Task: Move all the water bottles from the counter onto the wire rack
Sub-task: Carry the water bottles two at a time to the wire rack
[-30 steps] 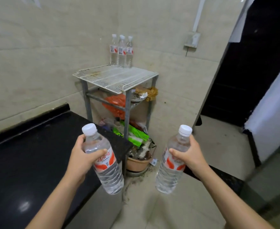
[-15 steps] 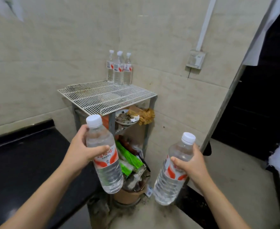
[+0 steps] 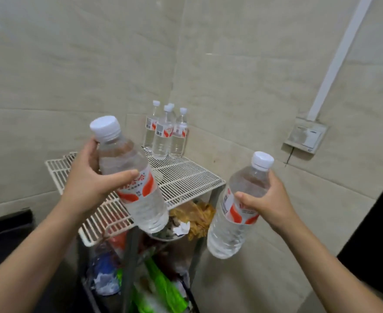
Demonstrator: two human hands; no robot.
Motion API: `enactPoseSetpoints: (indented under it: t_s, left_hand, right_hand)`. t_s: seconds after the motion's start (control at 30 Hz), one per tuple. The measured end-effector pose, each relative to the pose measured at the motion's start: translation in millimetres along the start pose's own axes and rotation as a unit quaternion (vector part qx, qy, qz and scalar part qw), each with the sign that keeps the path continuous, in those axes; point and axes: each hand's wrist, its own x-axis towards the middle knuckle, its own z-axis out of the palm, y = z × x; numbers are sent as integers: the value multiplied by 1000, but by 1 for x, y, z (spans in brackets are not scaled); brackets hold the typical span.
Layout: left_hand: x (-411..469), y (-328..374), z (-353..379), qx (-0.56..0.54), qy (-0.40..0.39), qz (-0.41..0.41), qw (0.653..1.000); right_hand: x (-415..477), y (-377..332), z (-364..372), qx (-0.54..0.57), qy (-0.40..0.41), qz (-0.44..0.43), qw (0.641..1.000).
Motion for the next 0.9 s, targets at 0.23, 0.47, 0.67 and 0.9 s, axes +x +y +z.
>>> enactPoseSetpoints:
  t_s: [0.23, 0.47, 0.67, 0.9]
  left_hand:
    - [83, -48, 24, 28, 54, 27, 998]
    - [132, -91, 67, 71, 47, -3, 996]
    - [162, -114, 84, 111, 105, -18, 988]
    - [193, -129, 92, 175, 154, -53, 971]
  right_hand:
    - [86, 39, 15, 32, 89, -52, 994]
    - [192, 89, 24, 21, 39, -58, 997]
    - [290, 127, 49, 22, -43, -54, 997]
    - [356, 171, 88, 13, -116, -23, 993]
